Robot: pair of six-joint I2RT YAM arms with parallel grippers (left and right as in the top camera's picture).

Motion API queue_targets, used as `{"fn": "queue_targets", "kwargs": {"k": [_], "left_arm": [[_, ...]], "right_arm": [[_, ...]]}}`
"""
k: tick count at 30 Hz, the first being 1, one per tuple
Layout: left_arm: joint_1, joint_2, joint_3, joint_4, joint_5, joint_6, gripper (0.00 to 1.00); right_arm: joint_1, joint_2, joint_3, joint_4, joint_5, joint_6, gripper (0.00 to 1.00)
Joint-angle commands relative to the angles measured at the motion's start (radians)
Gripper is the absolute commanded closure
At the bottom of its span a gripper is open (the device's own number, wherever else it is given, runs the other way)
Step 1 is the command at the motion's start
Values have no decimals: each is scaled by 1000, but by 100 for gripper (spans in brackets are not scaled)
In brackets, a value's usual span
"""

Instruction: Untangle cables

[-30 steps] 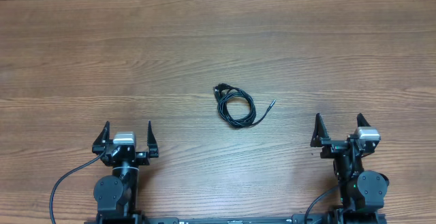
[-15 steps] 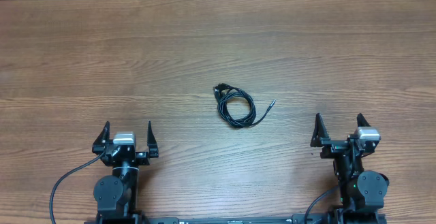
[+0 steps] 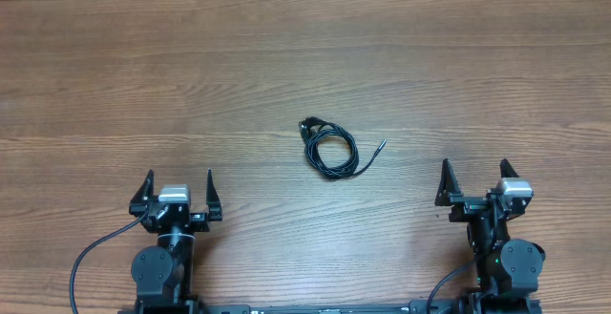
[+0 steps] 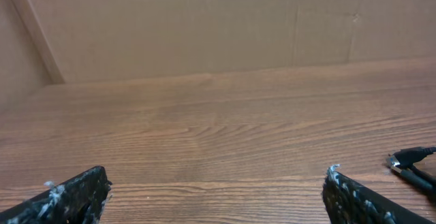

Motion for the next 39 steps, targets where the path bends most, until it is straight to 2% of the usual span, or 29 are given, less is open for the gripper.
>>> {"fn": "queue_targets", "kwargs": {"k": [1, 34, 39], "left_arm": [[8, -7, -3, 2, -8, -6, 0], [8, -7, -3, 17, -9, -6, 0], [8, -7, -3, 24, 62, -14, 1]], "right_arm": [[-3, -10, -11, 5, 9, -5, 0], [-3, -10, -10, 10, 62, -5, 0], [-3, -10, -10, 41, 46, 11, 0]]}}
